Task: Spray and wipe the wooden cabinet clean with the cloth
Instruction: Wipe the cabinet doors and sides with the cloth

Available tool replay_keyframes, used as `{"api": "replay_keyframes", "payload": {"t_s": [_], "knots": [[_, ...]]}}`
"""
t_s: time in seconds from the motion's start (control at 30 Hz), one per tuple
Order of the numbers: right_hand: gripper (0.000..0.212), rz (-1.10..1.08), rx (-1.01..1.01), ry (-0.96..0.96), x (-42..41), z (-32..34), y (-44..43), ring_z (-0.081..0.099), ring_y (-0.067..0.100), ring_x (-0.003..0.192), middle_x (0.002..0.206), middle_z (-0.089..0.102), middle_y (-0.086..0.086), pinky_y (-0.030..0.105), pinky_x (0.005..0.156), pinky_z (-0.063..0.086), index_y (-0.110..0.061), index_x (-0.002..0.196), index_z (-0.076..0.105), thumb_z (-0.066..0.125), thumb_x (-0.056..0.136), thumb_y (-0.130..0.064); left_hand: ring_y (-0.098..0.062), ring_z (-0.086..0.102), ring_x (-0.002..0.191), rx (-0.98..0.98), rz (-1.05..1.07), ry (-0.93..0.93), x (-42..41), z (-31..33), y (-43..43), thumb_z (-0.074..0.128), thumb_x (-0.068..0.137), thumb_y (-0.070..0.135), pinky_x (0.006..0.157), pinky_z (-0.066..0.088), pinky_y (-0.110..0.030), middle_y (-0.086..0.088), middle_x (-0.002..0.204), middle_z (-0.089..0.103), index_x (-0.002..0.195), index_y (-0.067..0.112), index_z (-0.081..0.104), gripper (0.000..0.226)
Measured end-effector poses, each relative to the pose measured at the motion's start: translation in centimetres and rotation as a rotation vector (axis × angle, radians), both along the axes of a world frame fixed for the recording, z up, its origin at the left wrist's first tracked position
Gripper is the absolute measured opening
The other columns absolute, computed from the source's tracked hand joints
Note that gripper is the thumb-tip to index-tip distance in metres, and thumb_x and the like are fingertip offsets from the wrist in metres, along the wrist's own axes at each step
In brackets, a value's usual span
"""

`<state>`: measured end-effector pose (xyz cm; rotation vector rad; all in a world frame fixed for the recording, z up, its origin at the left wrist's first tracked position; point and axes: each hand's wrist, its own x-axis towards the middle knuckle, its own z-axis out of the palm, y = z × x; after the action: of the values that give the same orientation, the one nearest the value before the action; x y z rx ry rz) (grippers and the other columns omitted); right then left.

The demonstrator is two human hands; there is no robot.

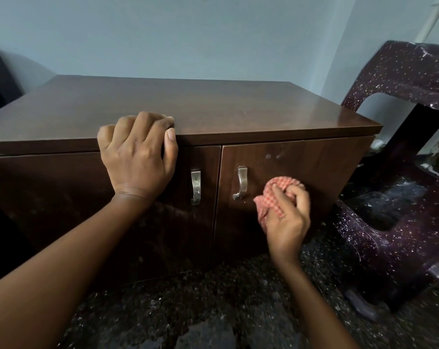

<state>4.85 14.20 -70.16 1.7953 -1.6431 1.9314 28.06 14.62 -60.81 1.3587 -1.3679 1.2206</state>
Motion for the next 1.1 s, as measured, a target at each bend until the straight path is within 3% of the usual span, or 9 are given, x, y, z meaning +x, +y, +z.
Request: {"api": "replay_keyframes", "payload": {"t_s": [0.1, 0.17, 0.4, 0.47, 0.53, 0.6, 0.73, 0.87, 1.1], "knots": [[0.041, -0.060, -0.055, -0.135, 0.2, 3.6, -1.0, 0.051, 0.021, 0.103, 0.107, 0.057, 0.022, 0.020, 0.097, 0.040, 0.003, 0.107, 0.068, 0.056, 0.069, 0.015, -0.020, 0.055, 0.081, 0.001, -0.001, -0.007, -0.1, 0.0, 0.0, 0.039, 0.099, 0.028, 0.073, 0.029, -0.035, 0.006, 0.093, 0.069, 0.095, 0.022, 0.068, 0.030], [0.038, -0.063, -0.132, -0.107, 0.8, 5.7, -1.5, 0.052, 0.024, 0.102, 0.106, 0.057, 0.021, 0.020, 0.097, 0.040, 0.002, 0.107, 0.068, 0.052, 0.073, 0.010, -0.020, 0.055, 0.081, -0.003, -0.003, -0.007, 0.0, 0.0, 0.0, 0.040, 0.099, 0.028, 0.073, 0.028, -0.035, 0.006, 0.093, 0.069, 0.095, 0.022, 0.068, 0.030], [0.042, 0.059, -0.093, 0.359, 0.5, 0.4, 0.0, 0.047, 0.032, 0.110, 0.118, 0.048, 0.009, 0.031, 0.098, 0.041, -0.010, 0.111, 0.069, 0.056, 0.072, 0.002, -0.019, 0.053, 0.082, -0.010, -0.007, -0.001, 0.0, 0.0, -0.1, 0.040, 0.099, 0.028, 0.073, 0.028, -0.034, 0.006, 0.093, 0.069, 0.094, 0.022, 0.069, 0.029], [0.039, 0.048, -0.055, 0.243, -0.3, 0.1, 0.0, 0.052, 0.035, 0.106, 0.114, 0.054, 0.015, 0.035, 0.096, 0.043, -0.008, 0.109, 0.070, 0.056, 0.073, 0.001, -0.019, 0.053, 0.081, -0.016, -0.006, -0.002, 0.1, 0.0, -0.1, 0.040, 0.099, 0.028, 0.073, 0.028, -0.034, 0.006, 0.093, 0.069, 0.094, 0.022, 0.069, 0.029], [0.038, 0.015, -0.029, 0.026, -0.3, 1.7, 0.0, 0.051, 0.025, 0.105, 0.109, 0.056, 0.020, 0.018, 0.099, 0.038, -0.002, 0.107, 0.069, 0.049, 0.075, 0.001, -0.018, 0.053, 0.081, -0.015, -0.004, 0.001, 0.1, 0.0, -0.1, 0.040, 0.099, 0.028, 0.073, 0.028, -0.034, 0.006, 0.092, 0.069, 0.094, 0.022, 0.069, 0.029], [0.040, 0.034, -0.040, -0.095, 0.6, 3.8, -0.1, 0.049, 0.018, 0.105, 0.107, 0.054, 0.017, 0.014, 0.099, 0.036, 0.001, 0.107, 0.068, 0.048, 0.073, 0.000, -0.018, 0.052, 0.081, -0.016, -0.001, 0.001, 0.1, 0.0, -0.2, 0.040, 0.100, 0.028, 0.073, 0.028, -0.034, 0.006, 0.093, 0.069, 0.094, 0.022, 0.069, 0.030], [0.043, 0.181, 0.020, -0.030, 2.9, 4.0, 0.6, 0.050, 0.016, 0.108, 0.108, 0.049, 0.004, 0.025, 0.100, 0.040, -0.003, 0.105, 0.067, 0.047, 0.068, 0.003, -0.020, 0.055, 0.081, -0.010, 0.002, 0.003, 0.0, -0.1, -0.1, 0.040, 0.099, 0.028, 0.073, 0.028, -0.034, 0.006, 0.093, 0.069, 0.094, 0.022, 0.069, 0.030], [0.039, 0.190, 0.098, -0.042, 3.5, 1.1, 1.1, 0.055, 0.026, 0.103, 0.105, 0.055, 0.012, 0.014, 0.096, 0.036, 0.000, 0.099, 0.065, 0.041, 0.069, -0.007, -0.019, 0.053, 0.080, -0.014, 0.004, 0.010, 0.0, -0.1, -0.2, 0.040, 0.099, 0.028, 0.073, 0.027, -0.034, 0.006, 0.093, 0.069, 0.094, 0.022, 0.069, 0.030], [0.032, 0.160, 0.097, -0.199, 5.7, -1.2, 1.5, 0.052, 0.022, 0.099, 0.106, 0.044, -0.001, 0.037, 0.090, 0.046, -0.008, 0.100, 0.054, 0.049, 0.069, -0.001, -0.021, 0.052, 0.080, -0.001, 0.011, 0.028, 0.0, -0.1, -0.2, 0.036, 0.100, 0.030, 0.074, 0.027, -0.035, 0.006, 0.094, 0.068, 0.095, 0.022, 0.068, 0.033]]}}
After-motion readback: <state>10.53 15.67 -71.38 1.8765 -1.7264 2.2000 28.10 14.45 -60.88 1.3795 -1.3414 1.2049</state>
